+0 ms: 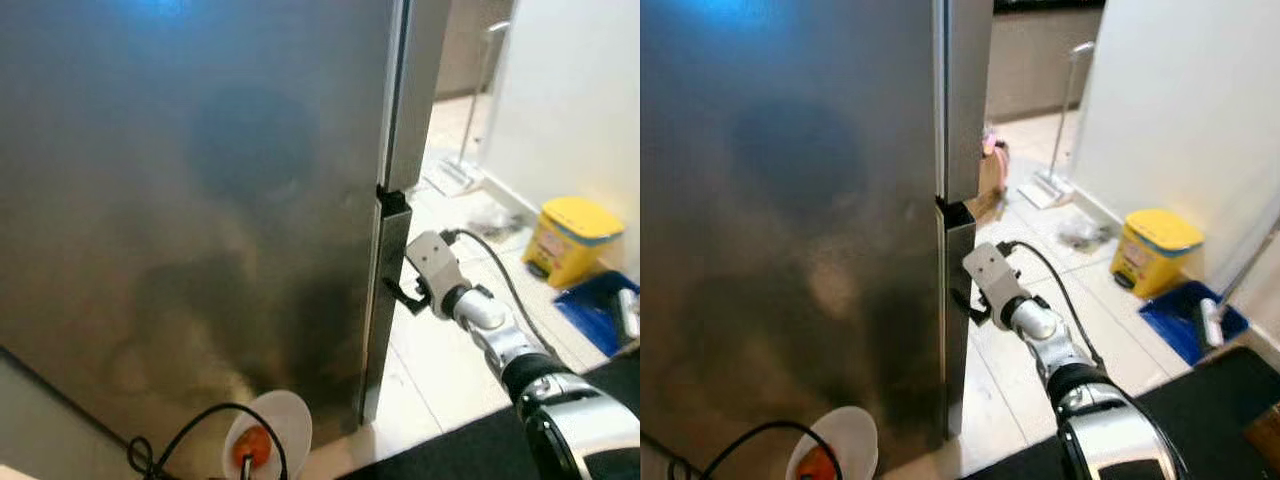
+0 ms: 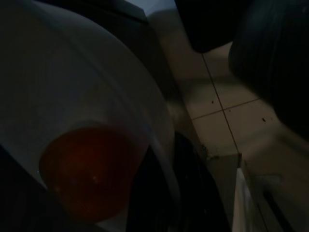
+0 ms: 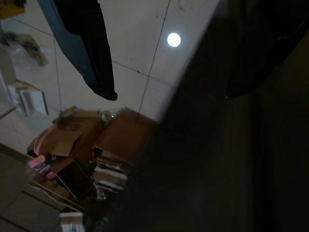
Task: Restocking fridge
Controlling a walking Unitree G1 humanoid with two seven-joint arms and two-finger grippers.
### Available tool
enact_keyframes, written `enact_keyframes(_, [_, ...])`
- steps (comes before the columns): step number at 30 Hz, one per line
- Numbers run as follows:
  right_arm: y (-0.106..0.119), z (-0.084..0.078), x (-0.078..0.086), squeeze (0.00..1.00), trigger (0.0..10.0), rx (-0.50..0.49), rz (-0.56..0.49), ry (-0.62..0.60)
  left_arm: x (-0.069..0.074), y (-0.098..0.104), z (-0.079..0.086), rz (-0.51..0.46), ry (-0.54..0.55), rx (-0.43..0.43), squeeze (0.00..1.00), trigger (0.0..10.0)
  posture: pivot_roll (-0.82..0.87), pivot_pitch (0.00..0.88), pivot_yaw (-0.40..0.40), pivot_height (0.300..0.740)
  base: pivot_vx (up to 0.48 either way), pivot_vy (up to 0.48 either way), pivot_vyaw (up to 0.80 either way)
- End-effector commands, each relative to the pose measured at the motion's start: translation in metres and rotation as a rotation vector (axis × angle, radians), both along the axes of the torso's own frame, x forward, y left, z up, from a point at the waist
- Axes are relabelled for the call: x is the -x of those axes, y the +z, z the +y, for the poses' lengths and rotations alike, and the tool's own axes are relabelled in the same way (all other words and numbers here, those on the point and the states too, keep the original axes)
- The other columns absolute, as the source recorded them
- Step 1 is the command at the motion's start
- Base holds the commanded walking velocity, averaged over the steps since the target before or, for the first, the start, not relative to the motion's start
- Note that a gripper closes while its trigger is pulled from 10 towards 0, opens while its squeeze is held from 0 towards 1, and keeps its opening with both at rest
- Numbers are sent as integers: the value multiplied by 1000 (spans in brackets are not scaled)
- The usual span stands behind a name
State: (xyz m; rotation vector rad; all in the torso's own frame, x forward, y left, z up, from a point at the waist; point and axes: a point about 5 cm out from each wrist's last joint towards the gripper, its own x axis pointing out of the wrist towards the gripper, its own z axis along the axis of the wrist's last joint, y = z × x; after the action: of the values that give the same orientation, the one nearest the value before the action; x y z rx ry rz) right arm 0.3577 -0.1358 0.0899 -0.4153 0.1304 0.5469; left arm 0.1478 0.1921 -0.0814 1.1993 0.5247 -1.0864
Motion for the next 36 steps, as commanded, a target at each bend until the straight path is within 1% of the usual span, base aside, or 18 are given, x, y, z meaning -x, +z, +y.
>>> enact_keyframes(1, [0,4,1,0,10000,-23,-8,18,-3,2,0,-10,6,8,0,10000,-35,6,-9,740,0,0,0])
enact_keyframes(7, [3,10,1,0,10000,-34,-18,48,-1,1,-2,-1,8,17,0,10000,-36,10,-16,740,0,0,0])
enact_keyframes(16, [5,14,1,0,10000,-40,-18,68,-2,1,-4,0,24,33,0,10000,-33,12,-20,740,0,0,0])
enact_keyframes(19, [4,16,1,0,10000,-45,-17,81,-3,0,-2,-2,38,13,0,10000,-35,14,-19,740,0,-424,0])
enact_keyframes(23, [4,17,1,0,10000,-50,-15,82,-4,1,-2,-17,40,17,0,10000,-35,15,-19,740,0,-480,0])
enact_keyframes(36, [4,16,2,0,10000,-53,-12,89,-6,2,-3,-12,57,24,0,10000,-38,14,-21,740,0,0,0])
